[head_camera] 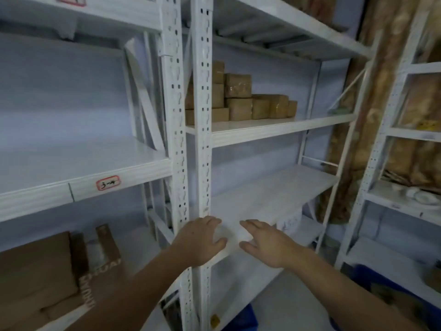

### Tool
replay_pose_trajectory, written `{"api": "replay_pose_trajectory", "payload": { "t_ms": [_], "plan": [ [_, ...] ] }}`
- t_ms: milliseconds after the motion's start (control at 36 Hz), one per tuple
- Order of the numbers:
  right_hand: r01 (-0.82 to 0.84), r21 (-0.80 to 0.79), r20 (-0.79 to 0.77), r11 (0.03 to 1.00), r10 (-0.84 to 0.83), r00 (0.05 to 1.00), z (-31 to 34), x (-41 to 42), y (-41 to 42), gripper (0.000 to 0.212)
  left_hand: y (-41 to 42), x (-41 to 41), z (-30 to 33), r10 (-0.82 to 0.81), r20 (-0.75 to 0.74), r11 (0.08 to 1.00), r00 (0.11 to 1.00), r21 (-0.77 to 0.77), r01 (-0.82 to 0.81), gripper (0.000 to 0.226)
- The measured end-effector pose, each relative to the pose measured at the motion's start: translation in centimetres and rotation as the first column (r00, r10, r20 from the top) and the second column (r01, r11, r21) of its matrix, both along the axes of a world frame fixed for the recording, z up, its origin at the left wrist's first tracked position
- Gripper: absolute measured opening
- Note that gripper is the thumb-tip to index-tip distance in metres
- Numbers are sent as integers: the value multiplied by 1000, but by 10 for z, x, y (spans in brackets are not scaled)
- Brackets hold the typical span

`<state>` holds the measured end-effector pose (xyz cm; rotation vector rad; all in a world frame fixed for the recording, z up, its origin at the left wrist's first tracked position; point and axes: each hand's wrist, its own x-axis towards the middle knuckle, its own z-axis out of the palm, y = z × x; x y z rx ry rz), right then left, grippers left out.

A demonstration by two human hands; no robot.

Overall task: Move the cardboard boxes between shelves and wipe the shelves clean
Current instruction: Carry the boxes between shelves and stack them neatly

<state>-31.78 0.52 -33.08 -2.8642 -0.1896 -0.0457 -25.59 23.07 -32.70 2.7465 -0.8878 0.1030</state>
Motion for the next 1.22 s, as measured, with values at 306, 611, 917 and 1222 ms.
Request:
{"api": "replay_pose_trajectory", "payload": {
  "t_ms": [306, 611, 917, 1222],
  "plan": [
    [182, -28, 61, 983, -180, 982, 27, -65, -135, 69, -147, -31, 26, -192, 80, 981, 978, 16, 191, 66],
    [255, -21, 44, 967, -254, 966, 47, -62, -215, 69, -246, 1, 39, -267, 91, 964, 959, 33, 265, 67],
    [316, -17, 15, 949, -316, 949, 52, -9, -317, 66, -359, 69, 41, -340, 57, 940, 939, -4, 341, 66],
    [406, -1, 15, 914, -406, 914, 47, 40, -431, 58, -481, 132, 44, -424, 56, 905, 904, 48, 422, 55]
  ]
}}
